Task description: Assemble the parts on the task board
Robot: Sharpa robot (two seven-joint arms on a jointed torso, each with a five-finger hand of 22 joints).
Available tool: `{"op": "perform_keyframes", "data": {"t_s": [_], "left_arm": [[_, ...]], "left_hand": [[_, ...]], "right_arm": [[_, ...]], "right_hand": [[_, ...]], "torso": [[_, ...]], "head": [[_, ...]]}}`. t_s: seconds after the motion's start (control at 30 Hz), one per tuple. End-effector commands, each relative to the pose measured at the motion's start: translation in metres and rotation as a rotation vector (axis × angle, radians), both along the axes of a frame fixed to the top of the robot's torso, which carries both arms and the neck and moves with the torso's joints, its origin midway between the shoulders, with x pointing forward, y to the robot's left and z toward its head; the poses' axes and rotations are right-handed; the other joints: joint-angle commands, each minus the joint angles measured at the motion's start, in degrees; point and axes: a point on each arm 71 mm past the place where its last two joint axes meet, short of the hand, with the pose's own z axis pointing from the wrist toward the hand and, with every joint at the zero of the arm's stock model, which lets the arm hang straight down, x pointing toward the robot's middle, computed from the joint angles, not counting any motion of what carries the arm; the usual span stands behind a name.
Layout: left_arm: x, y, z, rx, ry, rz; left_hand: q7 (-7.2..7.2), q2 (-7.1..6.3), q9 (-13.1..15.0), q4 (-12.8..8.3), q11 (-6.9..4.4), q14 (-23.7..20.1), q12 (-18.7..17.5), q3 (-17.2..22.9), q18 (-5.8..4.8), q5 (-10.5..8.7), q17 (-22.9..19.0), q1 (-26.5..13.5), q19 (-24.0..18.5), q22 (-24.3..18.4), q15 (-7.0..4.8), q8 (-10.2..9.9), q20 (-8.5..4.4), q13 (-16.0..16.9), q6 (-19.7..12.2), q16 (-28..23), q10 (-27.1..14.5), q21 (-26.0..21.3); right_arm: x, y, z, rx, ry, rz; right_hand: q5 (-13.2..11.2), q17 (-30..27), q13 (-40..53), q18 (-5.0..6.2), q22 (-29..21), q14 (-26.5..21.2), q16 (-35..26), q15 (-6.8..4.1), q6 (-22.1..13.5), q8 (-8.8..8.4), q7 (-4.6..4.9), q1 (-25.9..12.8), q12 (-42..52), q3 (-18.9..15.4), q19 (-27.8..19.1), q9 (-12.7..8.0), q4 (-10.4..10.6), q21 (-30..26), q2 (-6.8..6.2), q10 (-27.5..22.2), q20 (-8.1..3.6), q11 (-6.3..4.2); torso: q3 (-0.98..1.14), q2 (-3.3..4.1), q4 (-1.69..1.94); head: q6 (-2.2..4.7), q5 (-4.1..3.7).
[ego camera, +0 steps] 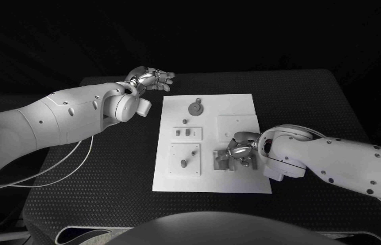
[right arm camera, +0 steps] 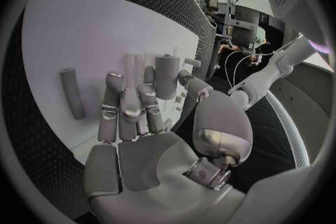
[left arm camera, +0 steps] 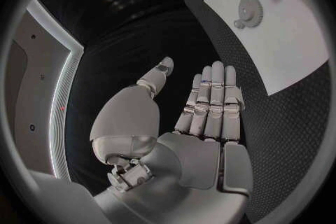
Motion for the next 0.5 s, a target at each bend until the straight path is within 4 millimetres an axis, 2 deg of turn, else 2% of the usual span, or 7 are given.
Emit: {"op": "perform_keyframes", "data": {"t_s": [0.03,0.5], "left_arm": [[0.0,-0.0022,0.0013,-0.012,-0.003,-0.014],[0.0,-0.0019,0.0013,-0.011,-0.003,-0.014]], "left_hand": [[0.05,0.05,-0.1,0.1,0.07,0.1,0.0,-0.2,-0.35,-0.12,0.1,-0.5,-0.3,-0.1,0.08,0.4,0.14,-0.1,-0.5,-0.2,-0.3,0.3],[0.05,0.06,-0.1,0.1,0.08,0.0,0.0,-0.3,-0.35,-0.12,0.1,-0.6,-0.4,-0.1,0.1,0.4,0.16,-0.1,-0.5,-0.3,-0.3,0.3]], "right_arm": [[-0.0016,-0.003,-0.005,-0.032,0.009,0.009],[-0.0015,-0.0038,-0.005,-0.032,0.006,0.003]], "right_hand": [[0.2,0.0,0.1,0.32,0.9,-0.5,-0.3,0.02,-2.3,-0.16,1.68,-0.1,-0.3,0.0,-0.5,0.1,0.6,-0.4,-0.76,-0.3,-0.11,0.2],[0.2,0.2,0.2,0.32,0.9,-0.6,-0.3,0.05,-2.4,-0.02,1.69,-0.6,-0.2,-0.1,-0.6,0.3,2.0,-0.4,-1.27,-0.4,-0.02,0.21]], "torso": [[0.03,0.0,-0.01],[0.03,0.0,0.01]], "head": [[-0.01,0.04],[-0.1,0.06]]}}
